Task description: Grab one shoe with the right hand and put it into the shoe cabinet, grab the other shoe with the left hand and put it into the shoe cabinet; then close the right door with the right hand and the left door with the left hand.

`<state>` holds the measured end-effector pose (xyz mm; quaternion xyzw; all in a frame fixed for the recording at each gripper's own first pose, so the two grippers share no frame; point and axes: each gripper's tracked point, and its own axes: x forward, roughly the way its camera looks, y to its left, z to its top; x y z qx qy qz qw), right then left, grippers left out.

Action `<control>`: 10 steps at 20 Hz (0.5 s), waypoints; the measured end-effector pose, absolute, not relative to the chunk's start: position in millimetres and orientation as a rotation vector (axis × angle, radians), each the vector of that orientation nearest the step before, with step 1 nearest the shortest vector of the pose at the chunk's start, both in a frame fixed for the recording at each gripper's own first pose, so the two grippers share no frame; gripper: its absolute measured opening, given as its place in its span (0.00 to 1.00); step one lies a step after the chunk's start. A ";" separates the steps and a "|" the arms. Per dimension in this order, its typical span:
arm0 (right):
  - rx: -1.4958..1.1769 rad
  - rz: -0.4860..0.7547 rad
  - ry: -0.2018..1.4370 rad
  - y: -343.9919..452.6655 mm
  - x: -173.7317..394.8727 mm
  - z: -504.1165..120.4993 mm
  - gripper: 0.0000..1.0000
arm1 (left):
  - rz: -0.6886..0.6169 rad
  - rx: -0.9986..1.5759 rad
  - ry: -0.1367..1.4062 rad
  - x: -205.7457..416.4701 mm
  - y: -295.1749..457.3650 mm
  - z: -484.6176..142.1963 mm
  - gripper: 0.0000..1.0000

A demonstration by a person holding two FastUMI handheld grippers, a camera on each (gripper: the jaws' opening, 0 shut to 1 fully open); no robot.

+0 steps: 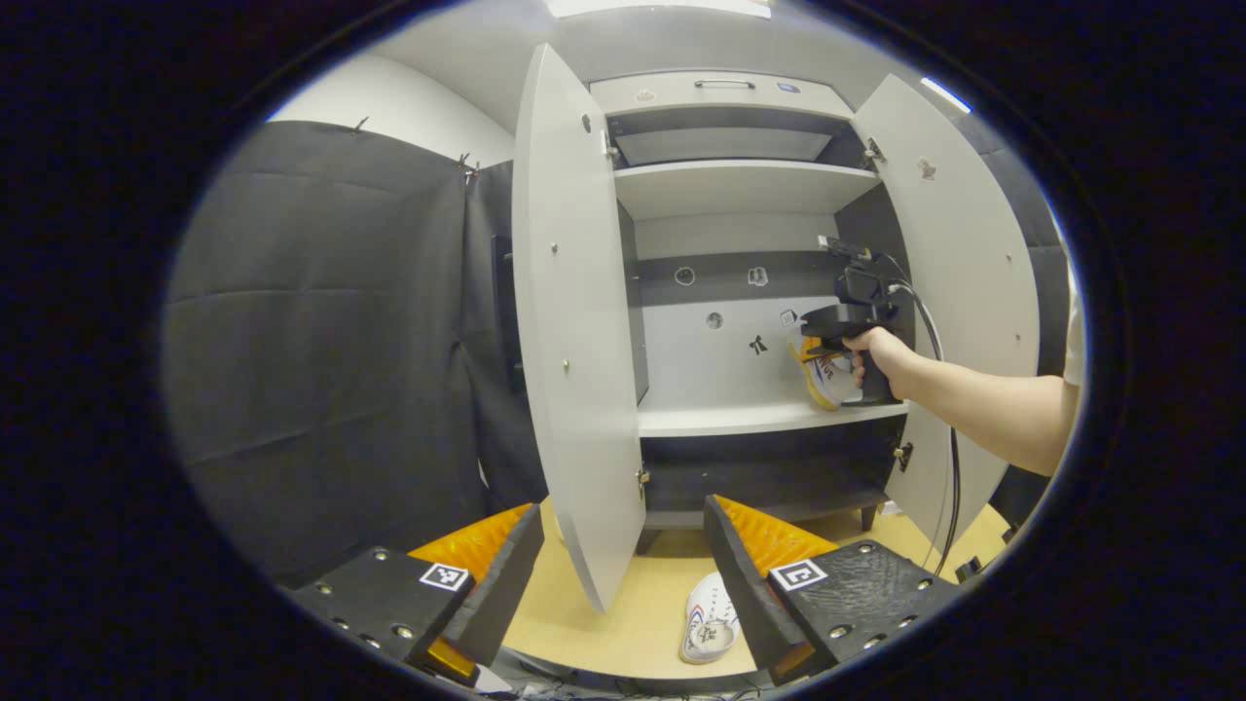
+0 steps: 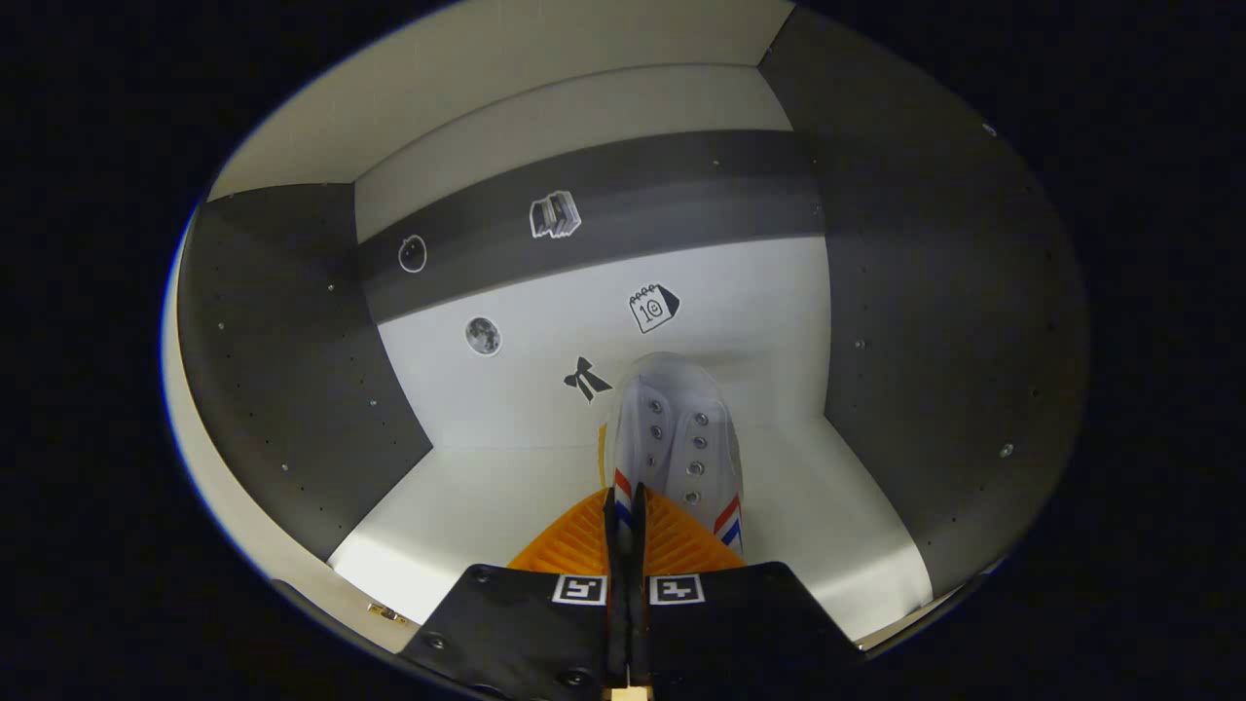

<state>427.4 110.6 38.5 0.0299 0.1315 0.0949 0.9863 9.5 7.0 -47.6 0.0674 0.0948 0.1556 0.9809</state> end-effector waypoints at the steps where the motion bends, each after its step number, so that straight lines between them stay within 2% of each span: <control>1: 0.067 0.188 0.277 111.5 431.1 35.4 0.01 | 0.323 0.141 0.197 9.0 7.3 -47.8 0.94; 8: 0.119 0.189 0.338 117.3 444.2 19.4 0.08 | 0.374 0.112 0.245 -6.9 -6.4 -76.0 0.95; 10: 0.164 0.215 0.320 124.8 439.6 29.8 0.24 | 0.373 0.099 0.249 -3.8 -10.2 -81.4 0.95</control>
